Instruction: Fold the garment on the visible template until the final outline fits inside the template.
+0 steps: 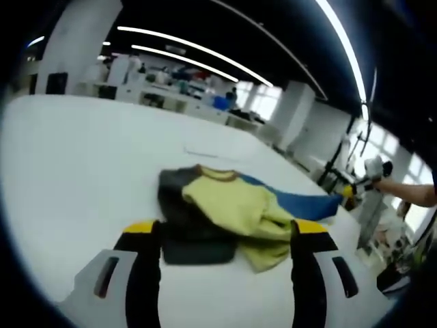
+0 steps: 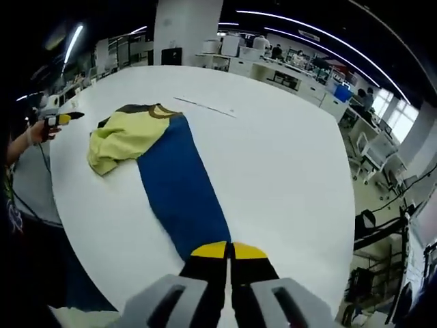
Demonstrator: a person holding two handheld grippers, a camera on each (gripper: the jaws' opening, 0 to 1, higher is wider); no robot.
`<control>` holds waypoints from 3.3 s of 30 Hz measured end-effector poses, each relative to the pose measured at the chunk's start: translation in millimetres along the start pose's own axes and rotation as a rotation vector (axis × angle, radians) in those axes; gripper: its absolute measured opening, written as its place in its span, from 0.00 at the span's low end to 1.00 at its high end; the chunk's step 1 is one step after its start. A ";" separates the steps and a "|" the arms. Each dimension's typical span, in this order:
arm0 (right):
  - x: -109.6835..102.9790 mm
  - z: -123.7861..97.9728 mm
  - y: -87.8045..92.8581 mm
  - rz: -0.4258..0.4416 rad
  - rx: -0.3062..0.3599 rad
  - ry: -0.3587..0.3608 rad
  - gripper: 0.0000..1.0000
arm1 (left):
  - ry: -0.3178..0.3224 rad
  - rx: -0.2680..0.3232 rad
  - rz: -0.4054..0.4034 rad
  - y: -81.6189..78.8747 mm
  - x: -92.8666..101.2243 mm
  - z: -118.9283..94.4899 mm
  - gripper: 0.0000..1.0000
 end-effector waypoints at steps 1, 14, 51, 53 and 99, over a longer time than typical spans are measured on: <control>1.9 0.7 -0.3 0.004 -0.001 0.002 0.00 | -0.004 0.001 -0.001 0.1 -0.7 -0.6 0.74; 46.5 38.8 -4.1 0.036 -0.155 0.006 0.00 | -0.062 -0.005 -0.005 3.1 -12.1 -13.1 0.74; 60.9 99.0 19.1 0.168 -0.196 -0.057 0.15 | -0.096 -0.049 -0.025 12.9 -22.8 -9.6 0.74; 57.6 95.1 19.4 0.180 -0.168 -0.054 0.19 | -0.092 -0.051 -0.026 14.2 -21.5 -9.3 0.74; 19.3 44.6 56.2 0.626 -0.021 -0.075 0.00 | -0.066 -0.055 -0.027 20.5 -16.0 -6.9 0.73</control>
Point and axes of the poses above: the point that each gripper's makers call its tool centre point, and the gripper's own axes: z roughly forward along the fingers, x roughly to its right, y roughly out of its underside, the point moved 2 cm from there along -z, roughly backward along the fingers, and after that the axes turned 2 degrees about -y, right-handed, at the moved point
